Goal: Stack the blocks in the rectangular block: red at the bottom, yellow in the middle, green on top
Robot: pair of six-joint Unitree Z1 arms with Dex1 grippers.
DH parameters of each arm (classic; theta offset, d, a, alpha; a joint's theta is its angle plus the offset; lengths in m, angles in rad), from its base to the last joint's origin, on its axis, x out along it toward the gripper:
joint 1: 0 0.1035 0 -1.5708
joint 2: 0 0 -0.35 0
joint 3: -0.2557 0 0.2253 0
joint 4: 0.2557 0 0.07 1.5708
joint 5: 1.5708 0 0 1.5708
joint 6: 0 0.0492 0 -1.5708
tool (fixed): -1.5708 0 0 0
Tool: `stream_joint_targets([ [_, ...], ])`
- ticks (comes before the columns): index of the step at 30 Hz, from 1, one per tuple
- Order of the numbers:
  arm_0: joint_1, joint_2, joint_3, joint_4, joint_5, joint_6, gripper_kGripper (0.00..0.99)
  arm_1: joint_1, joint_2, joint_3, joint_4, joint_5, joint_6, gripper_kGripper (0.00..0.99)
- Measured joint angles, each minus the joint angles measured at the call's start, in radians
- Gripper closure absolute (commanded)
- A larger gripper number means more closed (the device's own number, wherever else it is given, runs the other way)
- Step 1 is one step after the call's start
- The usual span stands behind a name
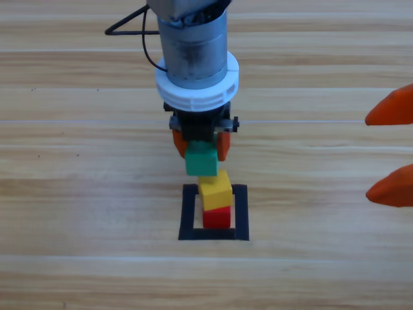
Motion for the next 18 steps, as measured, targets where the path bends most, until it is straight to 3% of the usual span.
stream_joint_targets([
  [18, -0.011, 0.034, -0.023, 0.0, 0.0, -0.006, 0.99, 0.0, 0.0, 0.0, 0.0, 0.0, 0.0, 0.001],
])
